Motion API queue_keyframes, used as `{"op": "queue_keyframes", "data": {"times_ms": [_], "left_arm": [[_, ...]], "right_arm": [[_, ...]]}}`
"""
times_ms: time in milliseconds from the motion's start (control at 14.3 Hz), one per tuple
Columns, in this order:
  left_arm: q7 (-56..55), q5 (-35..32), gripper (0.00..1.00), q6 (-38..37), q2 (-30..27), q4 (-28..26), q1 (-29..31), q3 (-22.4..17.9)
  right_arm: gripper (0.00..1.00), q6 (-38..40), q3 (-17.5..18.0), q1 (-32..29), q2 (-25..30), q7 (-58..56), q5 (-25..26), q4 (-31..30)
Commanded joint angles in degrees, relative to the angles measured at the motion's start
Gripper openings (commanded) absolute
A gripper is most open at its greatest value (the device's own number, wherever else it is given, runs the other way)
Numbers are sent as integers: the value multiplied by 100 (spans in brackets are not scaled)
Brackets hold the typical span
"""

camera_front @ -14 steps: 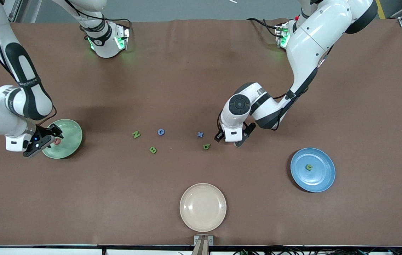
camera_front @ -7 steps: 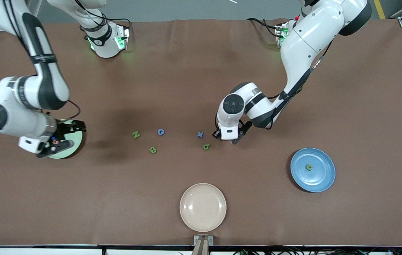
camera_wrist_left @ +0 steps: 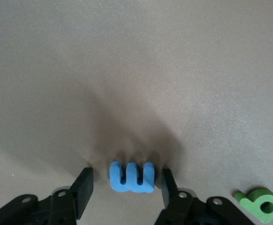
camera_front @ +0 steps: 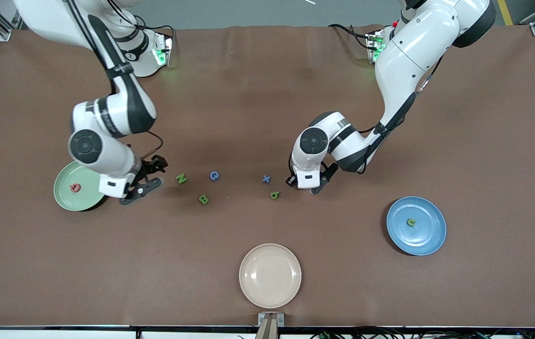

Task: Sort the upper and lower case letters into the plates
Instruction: 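Grasp the blue m with the left gripper while the right gripper returns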

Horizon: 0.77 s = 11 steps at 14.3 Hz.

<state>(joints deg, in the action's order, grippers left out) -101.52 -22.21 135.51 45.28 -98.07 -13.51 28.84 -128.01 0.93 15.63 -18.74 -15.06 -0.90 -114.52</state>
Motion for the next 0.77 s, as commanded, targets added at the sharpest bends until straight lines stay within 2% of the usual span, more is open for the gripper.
{"op": "queue_keyframes", "data": {"times_ms": [0, 70, 140, 279, 419, 488, 698], "left_arm": [[27, -82, 25, 19, 69, 34, -47, -63], [149, -82, 9, 2, 26, 42, -38, -63], [290, -73, 0, -50, -18, 121, 6, -63], [658, -152, 0, -462, -80, 567, 85, -63], [1193, -222, 0, -840, -168, 902, 190, -115], [1736, -240, 0, -920, -299, 930, 443, -142], [3379, -240, 0, -1087, -485, 904, 1226, -133]], "right_arm": [[99, -950, -58, 220, -23, 179, -103, -639], [99, -1285, -58, 273, -120, 258, -138, -755], [99, -1532, -58, 308, -251, 267, -139, -825], [98, -1832, -49, 352, -472, 276, -147, -887], [84, -1921, -49, 361, -560, 276, -226, -896], [79, -1912, -49, 370, -578, 276, -227, -896], [78, -1912, -49, 388, -648, 294, -244, -905]]}}
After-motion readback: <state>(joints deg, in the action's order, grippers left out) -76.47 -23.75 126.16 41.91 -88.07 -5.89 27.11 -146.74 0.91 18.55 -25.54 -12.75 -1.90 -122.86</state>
